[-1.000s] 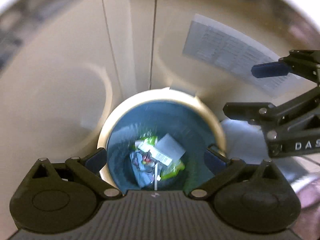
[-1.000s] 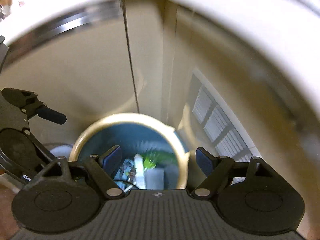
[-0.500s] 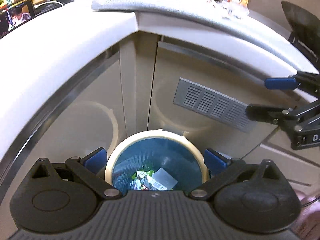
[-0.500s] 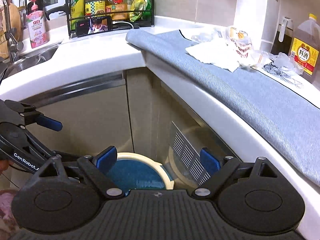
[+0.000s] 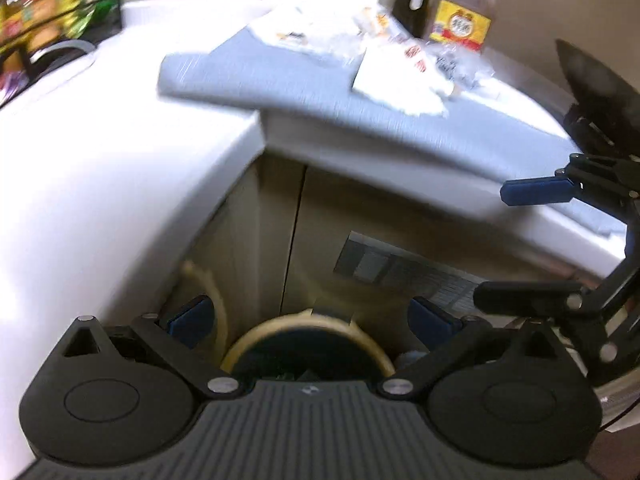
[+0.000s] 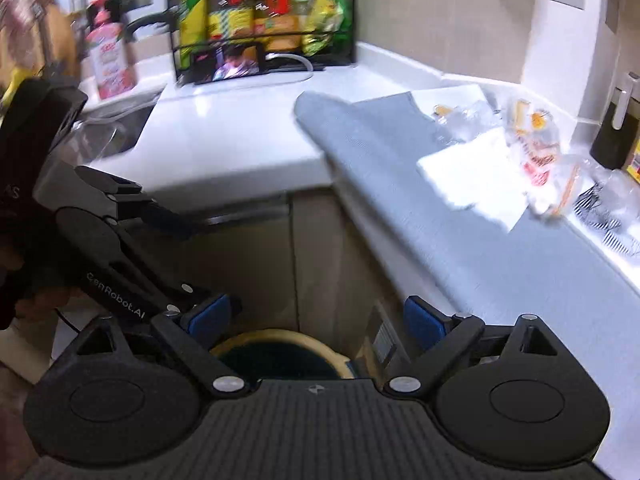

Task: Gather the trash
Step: 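Raise both tools back up to the trash on the grey mat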

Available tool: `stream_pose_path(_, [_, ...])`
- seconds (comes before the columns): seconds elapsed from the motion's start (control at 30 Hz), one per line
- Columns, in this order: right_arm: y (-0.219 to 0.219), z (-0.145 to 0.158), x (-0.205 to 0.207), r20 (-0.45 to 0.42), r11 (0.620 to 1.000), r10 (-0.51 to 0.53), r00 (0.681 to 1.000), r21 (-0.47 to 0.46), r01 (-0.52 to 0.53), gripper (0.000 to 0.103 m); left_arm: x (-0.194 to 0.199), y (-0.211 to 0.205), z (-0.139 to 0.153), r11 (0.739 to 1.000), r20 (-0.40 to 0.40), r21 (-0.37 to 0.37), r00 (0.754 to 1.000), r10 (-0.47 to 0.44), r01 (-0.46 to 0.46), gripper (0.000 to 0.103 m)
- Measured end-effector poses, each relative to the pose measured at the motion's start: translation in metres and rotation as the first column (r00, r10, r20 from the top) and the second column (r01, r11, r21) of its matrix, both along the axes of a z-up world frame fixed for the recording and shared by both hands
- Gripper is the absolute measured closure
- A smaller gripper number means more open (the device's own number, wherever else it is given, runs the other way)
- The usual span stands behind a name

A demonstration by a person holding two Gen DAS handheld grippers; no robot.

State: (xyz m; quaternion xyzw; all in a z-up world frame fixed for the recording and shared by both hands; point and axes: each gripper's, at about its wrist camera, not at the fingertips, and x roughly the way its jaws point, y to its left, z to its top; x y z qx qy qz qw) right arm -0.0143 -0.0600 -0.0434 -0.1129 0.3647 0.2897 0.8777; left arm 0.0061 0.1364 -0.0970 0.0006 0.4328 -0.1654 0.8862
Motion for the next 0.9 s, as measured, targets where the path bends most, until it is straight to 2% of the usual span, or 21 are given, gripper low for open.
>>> stream_pose_path(0.13, [-0.011, 0.026, 0.032, 0.043, 0.991, -0.115, 0.992, 0.067, 0.112, 0.006, 0.037, 0.002, 0.022, 0.998, 0.036, -0.053, 0.999, -0.039, 0.041, 0.0])
stream_pose_path(0.23, [-0.018, 0.033, 0.054, 0.114, 0.975, -0.21, 0.971, 0.102, 0.199, 0.0, 0.067, 0.003, 0.03, 0.995, 0.039, -0.092, 0.999, -0.023, 0.027, 0.0])
stream_pose_path(0.3, [-0.023, 0.031, 0.067, 0.144, 0.962, -0.262, 0.954, 0.121, 0.246, 0.0, 0.086, 0.003, 0.034, 0.994, 0.032, -0.105, 0.999, -0.019, 0.022, 0.0])
stream_pose_path(0.37, [-0.028, 0.027, 0.084, 0.122, 0.941, -0.328, 0.937, 0.126, 0.313, 0.0, 0.1, 0.006, 0.039, 0.993, 0.025, -0.116, 0.999, -0.025, 0.028, 0.0])
stream_pose_path(0.47, [-0.033, 0.032, 0.104, 0.039, 0.891, -0.441, 0.897, 0.143, 0.432, 0.0, 0.114, 0.011, 0.052, 0.988, 0.028, -0.142, 0.998, -0.053, 0.056, 0.0])
stream_pose_path(0.53, [-0.034, 0.042, 0.113, 0.008, 0.862, -0.489, 0.872, 0.158, 0.481, 0.0, 0.117, 0.018, 0.061, 0.984, 0.054, -0.158, 0.996, -0.076, 0.084, 0.0])
stream_pose_path(0.6, [-0.028, 0.053, 0.116, 0.029, 0.842, -0.524, 0.851, 0.165, 0.513, 0.0, 0.118, 0.027, 0.067, 0.981, 0.08, -0.166, 0.993, -0.091, 0.104, 0.0])
stream_pose_path(0.7, [-0.01, 0.067, 0.109, 0.127, 0.814, -0.58, 0.805, 0.147, 0.563, 0.0, 0.117, 0.043, 0.071, 0.971, 0.09, -0.194, 0.988, -0.125, 0.14, 0.0])
stream_pose_path(0.77, [0.009, 0.073, 0.101, 0.192, 0.794, -0.607, 0.771, 0.097, 0.601, 0.0, 0.111, 0.056, 0.069, 0.958, 0.103, -0.224, 0.982, -0.16, 0.18, 0.0])
stream_pose_path(0.9, [0.038, 0.08, 0.089, 0.218, 0.787, -0.61, 0.762, 0.051, 0.615, 0.0, 0.099, 0.068, 0.056, 0.948, 0.13, -0.23, 0.973, -0.193, 0.219, 0.0])
